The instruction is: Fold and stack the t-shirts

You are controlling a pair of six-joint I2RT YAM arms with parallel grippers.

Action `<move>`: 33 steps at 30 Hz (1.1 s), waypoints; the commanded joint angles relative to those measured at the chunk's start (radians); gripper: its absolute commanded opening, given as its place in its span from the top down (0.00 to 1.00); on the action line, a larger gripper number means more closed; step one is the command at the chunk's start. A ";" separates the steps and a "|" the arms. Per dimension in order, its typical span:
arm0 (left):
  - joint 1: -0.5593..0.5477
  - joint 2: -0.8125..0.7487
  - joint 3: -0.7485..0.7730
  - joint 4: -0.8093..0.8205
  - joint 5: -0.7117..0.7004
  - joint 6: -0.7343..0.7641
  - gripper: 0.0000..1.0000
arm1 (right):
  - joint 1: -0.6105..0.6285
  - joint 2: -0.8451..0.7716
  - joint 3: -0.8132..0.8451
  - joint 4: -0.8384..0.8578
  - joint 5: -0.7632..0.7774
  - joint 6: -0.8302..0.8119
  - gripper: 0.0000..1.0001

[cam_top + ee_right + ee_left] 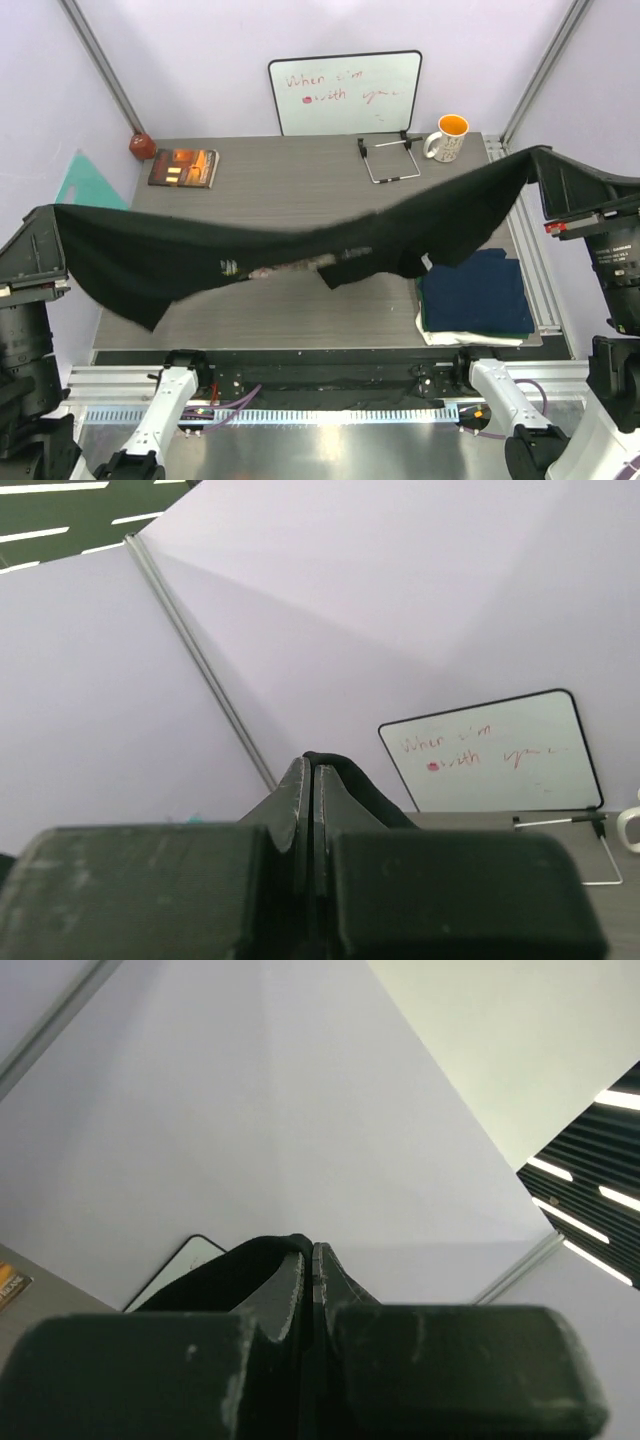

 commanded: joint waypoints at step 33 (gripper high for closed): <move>0.000 0.589 -0.358 0.142 -0.207 0.086 1.00 | 0.022 0.523 -0.396 0.177 0.106 -0.071 0.99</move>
